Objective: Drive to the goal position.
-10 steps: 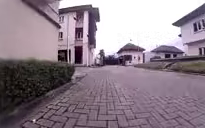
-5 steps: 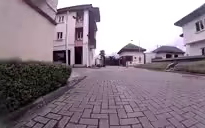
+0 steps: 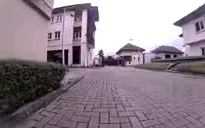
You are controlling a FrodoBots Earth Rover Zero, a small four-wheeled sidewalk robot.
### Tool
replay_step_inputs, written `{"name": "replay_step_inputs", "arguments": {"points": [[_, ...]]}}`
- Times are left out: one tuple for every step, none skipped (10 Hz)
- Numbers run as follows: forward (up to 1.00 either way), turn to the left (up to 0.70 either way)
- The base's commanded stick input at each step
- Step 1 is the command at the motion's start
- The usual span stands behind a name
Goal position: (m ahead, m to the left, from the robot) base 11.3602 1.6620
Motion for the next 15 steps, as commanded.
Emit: {"name": "replay_step_inputs", "arguments": {"points": [[0.7,0.0],[0.7,0.0],[0.7,0.0],[0.7,0.0],[0.7,0.0],[0.7,0.0],[0.7,0.0],[0.7,0.0],[0.7,0.0],[0.7,0.0],[0.7,0.0],[0.7,0.0],[0.7,0.0],[0.7,0.0],[0.7,0.0]]}}
